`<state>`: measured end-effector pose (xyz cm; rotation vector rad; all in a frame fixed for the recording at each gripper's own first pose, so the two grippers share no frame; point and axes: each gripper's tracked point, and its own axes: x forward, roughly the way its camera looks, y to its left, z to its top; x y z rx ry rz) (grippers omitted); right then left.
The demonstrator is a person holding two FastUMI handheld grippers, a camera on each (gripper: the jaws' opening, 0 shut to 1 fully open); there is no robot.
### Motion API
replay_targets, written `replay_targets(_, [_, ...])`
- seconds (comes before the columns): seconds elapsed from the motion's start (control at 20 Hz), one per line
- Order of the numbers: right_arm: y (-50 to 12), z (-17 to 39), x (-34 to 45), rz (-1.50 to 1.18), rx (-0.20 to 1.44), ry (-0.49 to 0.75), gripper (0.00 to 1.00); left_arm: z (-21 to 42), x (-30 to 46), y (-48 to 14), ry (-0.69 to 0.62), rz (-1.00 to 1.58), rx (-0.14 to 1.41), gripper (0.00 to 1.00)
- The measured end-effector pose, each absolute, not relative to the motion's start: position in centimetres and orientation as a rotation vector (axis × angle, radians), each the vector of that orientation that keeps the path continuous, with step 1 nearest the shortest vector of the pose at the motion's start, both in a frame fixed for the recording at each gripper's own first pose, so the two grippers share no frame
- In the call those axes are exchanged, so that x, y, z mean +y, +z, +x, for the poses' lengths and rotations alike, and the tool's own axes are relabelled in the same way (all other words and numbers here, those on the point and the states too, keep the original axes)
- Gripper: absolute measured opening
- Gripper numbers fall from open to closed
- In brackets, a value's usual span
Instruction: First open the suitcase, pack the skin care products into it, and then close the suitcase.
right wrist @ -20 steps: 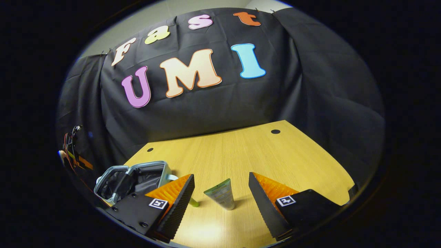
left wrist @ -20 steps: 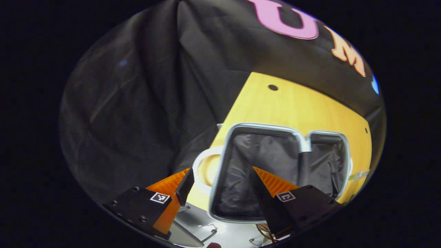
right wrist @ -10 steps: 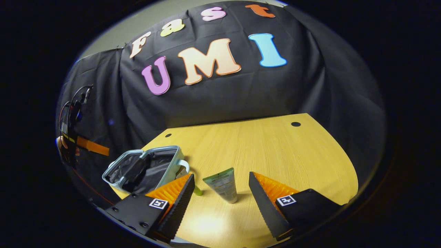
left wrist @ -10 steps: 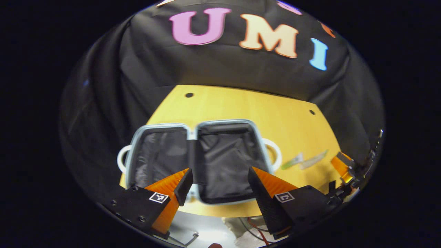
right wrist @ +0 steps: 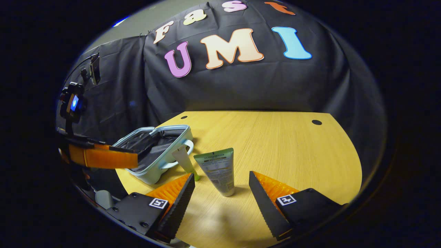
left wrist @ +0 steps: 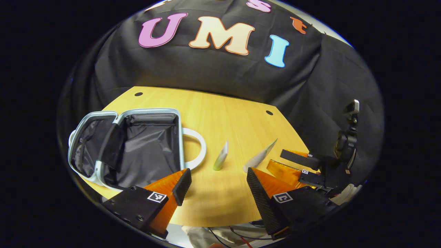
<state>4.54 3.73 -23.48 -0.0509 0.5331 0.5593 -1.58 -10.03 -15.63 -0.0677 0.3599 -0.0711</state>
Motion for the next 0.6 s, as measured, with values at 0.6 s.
replay_targets(0.6, [-29.8, 6.7, 5.2, -0.173, 0.537, 0.666, 0.99, 9.2, -9.5, -21.3, 0.056, -0.122, 0.210, 0.96])
